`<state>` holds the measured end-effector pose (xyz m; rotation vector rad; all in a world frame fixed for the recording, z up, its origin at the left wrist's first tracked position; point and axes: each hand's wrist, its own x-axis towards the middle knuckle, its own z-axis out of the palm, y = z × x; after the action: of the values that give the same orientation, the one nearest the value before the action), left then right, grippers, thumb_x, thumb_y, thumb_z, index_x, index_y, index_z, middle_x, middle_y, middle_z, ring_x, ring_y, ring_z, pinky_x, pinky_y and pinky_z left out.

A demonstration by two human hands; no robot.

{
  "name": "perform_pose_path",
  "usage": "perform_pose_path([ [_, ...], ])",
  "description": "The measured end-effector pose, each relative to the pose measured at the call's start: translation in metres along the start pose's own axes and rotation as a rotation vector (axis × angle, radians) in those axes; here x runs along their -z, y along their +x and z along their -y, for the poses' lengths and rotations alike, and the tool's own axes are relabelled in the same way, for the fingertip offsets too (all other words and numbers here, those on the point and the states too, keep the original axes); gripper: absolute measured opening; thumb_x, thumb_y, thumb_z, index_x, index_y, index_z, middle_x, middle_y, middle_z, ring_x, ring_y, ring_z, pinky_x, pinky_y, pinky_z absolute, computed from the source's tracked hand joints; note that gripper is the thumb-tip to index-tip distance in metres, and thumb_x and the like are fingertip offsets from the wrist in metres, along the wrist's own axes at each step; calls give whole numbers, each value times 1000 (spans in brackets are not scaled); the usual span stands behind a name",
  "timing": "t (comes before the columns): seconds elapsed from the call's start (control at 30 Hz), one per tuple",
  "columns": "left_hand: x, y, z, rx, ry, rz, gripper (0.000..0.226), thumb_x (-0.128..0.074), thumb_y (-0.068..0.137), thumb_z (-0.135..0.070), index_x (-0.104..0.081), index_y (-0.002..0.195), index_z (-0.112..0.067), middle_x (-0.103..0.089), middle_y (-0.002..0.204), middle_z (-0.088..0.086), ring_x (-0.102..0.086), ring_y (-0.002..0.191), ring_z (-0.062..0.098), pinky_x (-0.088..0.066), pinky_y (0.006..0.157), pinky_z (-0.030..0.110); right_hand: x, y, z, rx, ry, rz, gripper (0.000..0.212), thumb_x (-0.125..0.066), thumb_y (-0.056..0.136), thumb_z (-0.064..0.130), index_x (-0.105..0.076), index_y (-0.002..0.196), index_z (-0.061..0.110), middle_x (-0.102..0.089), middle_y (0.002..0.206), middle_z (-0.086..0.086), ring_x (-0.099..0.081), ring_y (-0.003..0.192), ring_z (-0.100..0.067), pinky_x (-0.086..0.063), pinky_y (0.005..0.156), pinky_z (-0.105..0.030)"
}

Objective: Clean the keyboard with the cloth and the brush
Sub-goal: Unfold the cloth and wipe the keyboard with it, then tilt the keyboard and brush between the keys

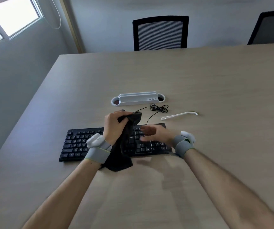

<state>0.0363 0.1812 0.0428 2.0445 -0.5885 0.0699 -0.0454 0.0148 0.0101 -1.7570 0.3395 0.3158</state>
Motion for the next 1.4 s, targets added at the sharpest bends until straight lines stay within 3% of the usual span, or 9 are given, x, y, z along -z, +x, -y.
perform_pose_path([
  [0.1, -5, 8, -21, 25, -189, -47, 32, -62, 76, 4, -73, 92, -21, -72, 81, -12, -64, 69, -9, -49, 73, 4, -19, -4, 18, 88, 17, 173, 63, -68, 80, -4, -42, 136, 7, -55, 124, 1, -50, 113, -7, -44, 90, -8],
  [0.2, -10, 15, -28, 74, -293, -88, 34, -64, 75, 2, -71, 84, -30, -67, 60, -32, -61, 61, -12, -50, 70, 13, -24, 0, 25, 74, 63, 48, 54, -70, 81, 3, -49, 131, 2, -57, 131, -11, -54, 115, -17, -42, 106, -30],
  [0.4, -28, 23, -11, 288, -339, -41, 19, -64, 77, 2, -66, 86, -14, -64, 73, -1, -61, 68, 16, -53, 74, 37, 6, -4, 11, 132, 76, -392, 33, -71, 79, 2, -66, 111, 3, -67, 100, -11, -60, 98, -20, -45, 101, -42],
  [0.53, -57, 19, -6, 428, -304, 228, 17, -65, 83, -8, -63, 99, -3, -62, 81, 9, -57, 60, 17, -55, 55, 22, 27, -22, 15, 67, -95, -710, 42, -54, 79, -6, -67, 116, 10, -69, 115, -10, -62, 112, -23, -41, 93, -15],
  [0.67, -90, 23, -8, 381, -218, 437, 23, -62, 85, -8, -64, 104, 5, -62, 90, 15, -56, 61, 15, -52, 53, 11, 59, -31, 3, -106, -149, -1025, 44, -46, 82, -6, -68, 115, 12, -69, 114, -11, -64, 102, -30, -47, 79, -23],
  [0.73, -103, 30, -10, 306, -68, 471, 21, -59, 87, -9, -67, 103, 2, -66, 95, 20, -63, 74, 26, -56, 68, 23, 74, -32, -8, -144, -182, -1128, 44, -45, 84, -7, -65, 119, 11, -65, 119, -13, -63, 102, -32, -48, 77, -25],
  [1.0, -178, 70, -8, 83, 386, 635, 39, -39, 92, -1, -51, 129, -1, -52, 136, 17, -47, 126, 31, -35, 107, 32, 89, -10, -62, -313, -549, -584, 57, -67, 78, 17, -53, 133, 16, -37, 144, -14, -44, 128, -32, -38, 106, -29],
  [1.13, -212, 87, 21, 109, 551, 647, 28, -49, 85, -8, -60, 111, -7, -62, 117, 14, -59, 106, 33, -49, 91, 41, 84, 0, -70, -341, -652, -496, 58, -64, 81, 41, -52, 134, 20, -35, 143, -11, -41, 128, -34, -37, 107, -33],
  [1.4, -215, 81, 14, 144, 510, 593, 24, -46, 84, 5, -47, 67, -12, -43, 71, 7, -41, 66, 20, -37, 63, 26, 87, 7, -86, -296, -656, -531, 44, -61, 89, 27, -55, 132, 20, -38, 140, -9, -41, 127, -33, -35, 107, -32],
])
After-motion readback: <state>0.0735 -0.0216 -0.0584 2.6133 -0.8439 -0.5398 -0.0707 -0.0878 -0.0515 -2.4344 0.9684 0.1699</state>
